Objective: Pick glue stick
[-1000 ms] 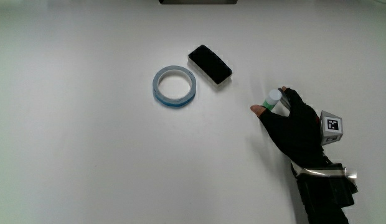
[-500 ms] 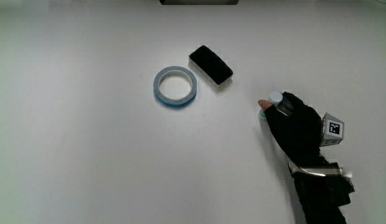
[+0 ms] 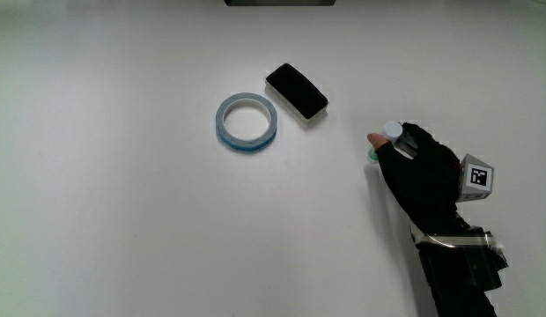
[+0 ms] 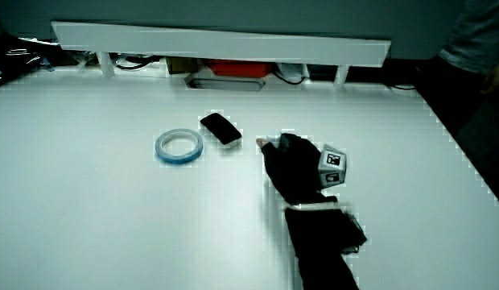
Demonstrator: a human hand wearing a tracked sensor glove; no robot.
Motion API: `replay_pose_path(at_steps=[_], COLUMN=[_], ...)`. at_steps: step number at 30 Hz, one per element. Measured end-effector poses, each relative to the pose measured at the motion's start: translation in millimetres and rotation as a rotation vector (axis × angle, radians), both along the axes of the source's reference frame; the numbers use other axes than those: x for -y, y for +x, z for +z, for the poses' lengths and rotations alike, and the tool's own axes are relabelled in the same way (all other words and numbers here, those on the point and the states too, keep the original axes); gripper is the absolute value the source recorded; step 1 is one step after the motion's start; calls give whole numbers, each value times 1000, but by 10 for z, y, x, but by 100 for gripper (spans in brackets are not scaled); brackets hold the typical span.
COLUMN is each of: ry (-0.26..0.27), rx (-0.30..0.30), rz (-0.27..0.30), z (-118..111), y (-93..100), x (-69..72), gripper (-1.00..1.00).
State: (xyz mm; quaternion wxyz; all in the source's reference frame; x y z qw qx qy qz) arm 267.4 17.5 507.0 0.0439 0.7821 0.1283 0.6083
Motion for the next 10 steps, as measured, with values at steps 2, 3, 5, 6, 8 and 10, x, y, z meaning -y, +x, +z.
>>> replay_pose_path(at_steps=[2, 3, 5, 6, 8, 10], ry=[16, 27, 42, 51, 60, 82], rx=[-8, -12, 7, 6, 6, 34], rz=[-14, -22, -34, -44, -60, -75], z=[-88, -128, -227, -252, -297, -338], y=[-39, -61, -131, -158, -225, -305], x=[37, 58, 94, 114, 159, 207], gripper=[100, 100, 100, 100, 100, 100])
